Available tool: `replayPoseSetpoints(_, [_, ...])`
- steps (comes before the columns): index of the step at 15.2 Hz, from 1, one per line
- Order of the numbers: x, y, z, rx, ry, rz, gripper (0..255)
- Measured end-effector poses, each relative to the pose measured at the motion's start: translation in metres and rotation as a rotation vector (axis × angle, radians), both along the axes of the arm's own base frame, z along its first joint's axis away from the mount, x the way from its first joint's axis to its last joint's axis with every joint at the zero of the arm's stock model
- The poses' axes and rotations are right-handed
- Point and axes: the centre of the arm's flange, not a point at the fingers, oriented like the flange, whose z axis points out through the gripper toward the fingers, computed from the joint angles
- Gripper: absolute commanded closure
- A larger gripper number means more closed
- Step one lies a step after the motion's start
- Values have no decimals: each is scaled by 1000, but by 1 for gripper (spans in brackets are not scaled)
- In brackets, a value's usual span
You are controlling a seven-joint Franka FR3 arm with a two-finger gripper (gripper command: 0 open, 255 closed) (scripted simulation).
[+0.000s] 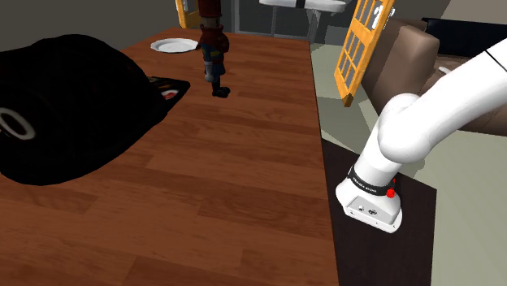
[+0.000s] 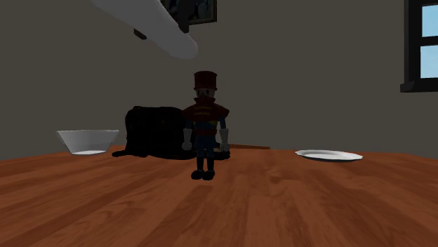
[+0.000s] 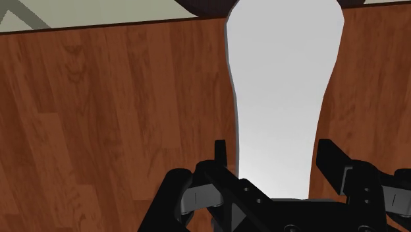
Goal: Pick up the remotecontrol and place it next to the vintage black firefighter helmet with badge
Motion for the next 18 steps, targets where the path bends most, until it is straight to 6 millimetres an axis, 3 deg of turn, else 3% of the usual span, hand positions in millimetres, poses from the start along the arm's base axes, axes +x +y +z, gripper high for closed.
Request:
replayPoseSetpoints(4, [0,6,18,0,0,0,255])
replayPoseSetpoints(18, [-3,185,19,-1,0,1,255])
